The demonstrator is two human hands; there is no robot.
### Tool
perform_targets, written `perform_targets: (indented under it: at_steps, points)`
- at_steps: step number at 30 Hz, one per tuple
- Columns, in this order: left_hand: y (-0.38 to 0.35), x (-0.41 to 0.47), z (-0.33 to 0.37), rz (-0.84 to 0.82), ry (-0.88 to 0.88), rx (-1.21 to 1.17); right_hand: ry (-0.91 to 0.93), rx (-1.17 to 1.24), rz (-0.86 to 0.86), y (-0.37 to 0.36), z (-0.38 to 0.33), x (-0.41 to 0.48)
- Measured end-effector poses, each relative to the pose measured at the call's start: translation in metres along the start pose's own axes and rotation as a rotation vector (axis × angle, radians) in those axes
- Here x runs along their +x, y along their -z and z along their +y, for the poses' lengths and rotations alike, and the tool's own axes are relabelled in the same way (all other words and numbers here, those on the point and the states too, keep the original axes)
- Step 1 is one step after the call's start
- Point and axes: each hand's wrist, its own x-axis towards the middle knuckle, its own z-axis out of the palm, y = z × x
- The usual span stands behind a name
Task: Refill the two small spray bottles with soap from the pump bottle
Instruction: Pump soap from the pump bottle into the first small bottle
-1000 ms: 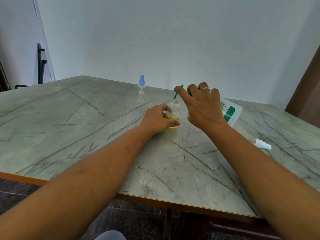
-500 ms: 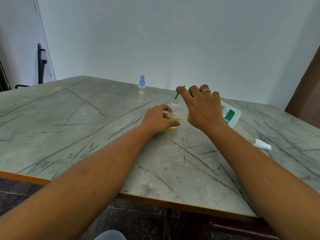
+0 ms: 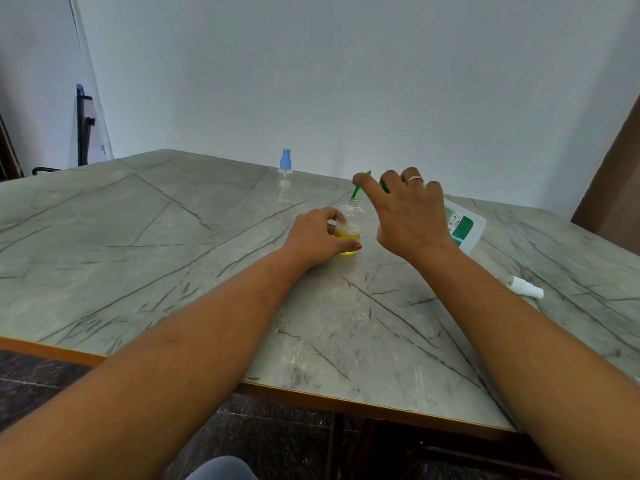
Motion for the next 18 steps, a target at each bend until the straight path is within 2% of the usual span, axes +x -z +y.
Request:
perform_targets:
  at_steps: [18]
  points:
    - [0.001,-0.0043,0.0012,0.014,-0.028,0.01,-0.006,0.166,-0.025,-0.004,0.0013,-0.0037]
